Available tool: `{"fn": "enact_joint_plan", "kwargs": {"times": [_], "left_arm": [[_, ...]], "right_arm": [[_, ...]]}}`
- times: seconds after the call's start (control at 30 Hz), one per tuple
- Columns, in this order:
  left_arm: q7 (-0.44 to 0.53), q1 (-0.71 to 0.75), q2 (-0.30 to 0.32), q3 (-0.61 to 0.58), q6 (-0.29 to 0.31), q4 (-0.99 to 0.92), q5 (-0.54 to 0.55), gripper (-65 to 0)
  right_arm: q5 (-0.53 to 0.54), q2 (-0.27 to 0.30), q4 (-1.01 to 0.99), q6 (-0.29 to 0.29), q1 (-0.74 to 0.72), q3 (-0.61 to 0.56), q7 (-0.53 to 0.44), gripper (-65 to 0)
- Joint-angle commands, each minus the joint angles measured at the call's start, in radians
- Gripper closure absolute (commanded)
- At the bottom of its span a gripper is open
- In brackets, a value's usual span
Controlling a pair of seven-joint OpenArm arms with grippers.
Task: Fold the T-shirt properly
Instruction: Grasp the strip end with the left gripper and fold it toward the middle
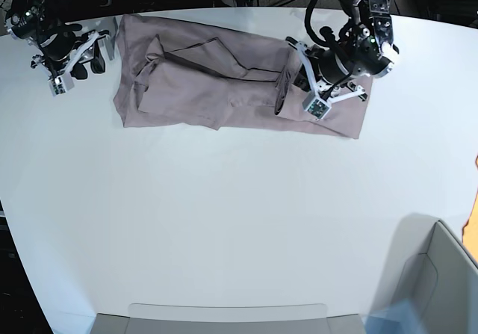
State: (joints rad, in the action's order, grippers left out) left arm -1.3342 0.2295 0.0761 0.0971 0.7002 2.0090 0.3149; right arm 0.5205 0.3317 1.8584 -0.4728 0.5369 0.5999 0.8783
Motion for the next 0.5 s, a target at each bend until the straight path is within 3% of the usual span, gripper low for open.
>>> {"fn": "enact_joint_plan", "kwargs": {"times": [0.0, 0.1, 0.2, 0.37, 0.47], "left_arm": [[0.011, -0.012, -0.005, 0.056, -0.002, 0.02, 0.003, 0.0], [0.023, -0.015, -0.008, 0.154, -0.002, 0.009, 0.002, 0.0], [0.035, -0.015, -0.006, 0.154, -0.002, 0.008, 0.002, 0.0], [0.035, -0.015, -0.011, 0.152, -0.002, 0.006, 0.002, 0.0], [0.035, -0.012, -0.011, 0.152, -0.002, 0.006, 0.002, 0.0]], "right_arm": [[0.016, 0.014, 0.013, -0.001, -0.002, 0.007, -0.021, -25.9], [0.017, -0.003, -0.001, -0.004, -0.027, 0.012, -0.023, -25.9], [0.048, -0.032, -0.061, -0.005, -0.07, 0.016, -0.023, -25.9], [0.287, -0.027, -0.202, -0.151, -0.085, 0.016, -0.015, -25.9], [0.338, -0.027, -0.282, -0.165, -0.084, 0.016, -0.015, -25.9]]}}
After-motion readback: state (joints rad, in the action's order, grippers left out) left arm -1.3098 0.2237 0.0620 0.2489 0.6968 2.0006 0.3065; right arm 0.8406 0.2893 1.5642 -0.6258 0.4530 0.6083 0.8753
